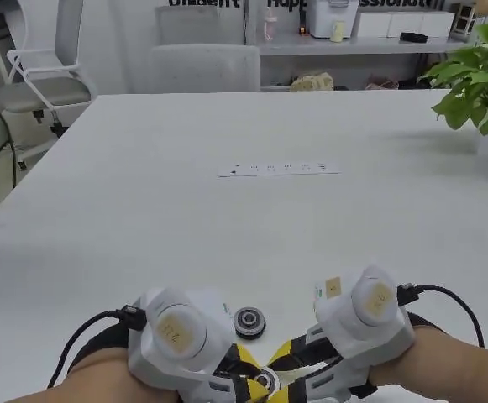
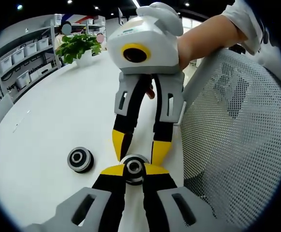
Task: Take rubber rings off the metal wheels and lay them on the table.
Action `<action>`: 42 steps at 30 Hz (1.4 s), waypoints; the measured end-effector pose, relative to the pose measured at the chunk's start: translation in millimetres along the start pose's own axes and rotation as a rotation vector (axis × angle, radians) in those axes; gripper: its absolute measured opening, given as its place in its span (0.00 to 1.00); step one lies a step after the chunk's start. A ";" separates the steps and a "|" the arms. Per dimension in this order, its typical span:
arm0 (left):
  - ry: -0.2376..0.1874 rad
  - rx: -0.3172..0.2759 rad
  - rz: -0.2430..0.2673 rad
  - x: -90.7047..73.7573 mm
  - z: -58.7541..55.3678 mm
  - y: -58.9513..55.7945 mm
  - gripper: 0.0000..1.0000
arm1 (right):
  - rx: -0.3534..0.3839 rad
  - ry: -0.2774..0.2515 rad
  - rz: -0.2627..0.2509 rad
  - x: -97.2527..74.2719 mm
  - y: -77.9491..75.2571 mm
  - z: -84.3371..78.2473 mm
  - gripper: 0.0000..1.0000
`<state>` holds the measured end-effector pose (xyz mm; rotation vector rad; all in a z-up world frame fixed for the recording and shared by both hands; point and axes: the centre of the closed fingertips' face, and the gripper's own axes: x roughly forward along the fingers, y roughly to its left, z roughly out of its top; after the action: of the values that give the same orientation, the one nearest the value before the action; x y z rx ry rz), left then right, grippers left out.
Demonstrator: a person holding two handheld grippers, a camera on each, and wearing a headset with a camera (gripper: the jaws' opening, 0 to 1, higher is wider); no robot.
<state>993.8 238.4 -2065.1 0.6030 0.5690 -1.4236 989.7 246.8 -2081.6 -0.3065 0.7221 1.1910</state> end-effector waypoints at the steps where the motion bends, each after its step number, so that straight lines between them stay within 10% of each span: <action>1: 0.000 0.000 0.000 0.0 0.0 0.0 0.07 | -0.003 0.003 0.000 -0.2 0.3 -0.9 0.26; 33: -0.013 -0.004 0.001 0.1 0.9 0.2 0.07 | -0.063 0.029 -0.002 -11.8 -0.9 -10.0 0.05; 42: -0.010 -0.002 0.004 0.3 0.6 0.4 0.07 | 0.028 0.021 -0.002 -13.8 -2.7 -10.8 0.00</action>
<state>994.2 237.8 -2064.9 0.5952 0.5608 -1.4210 985.9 229.6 -2081.0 -0.2964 0.7562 1.1766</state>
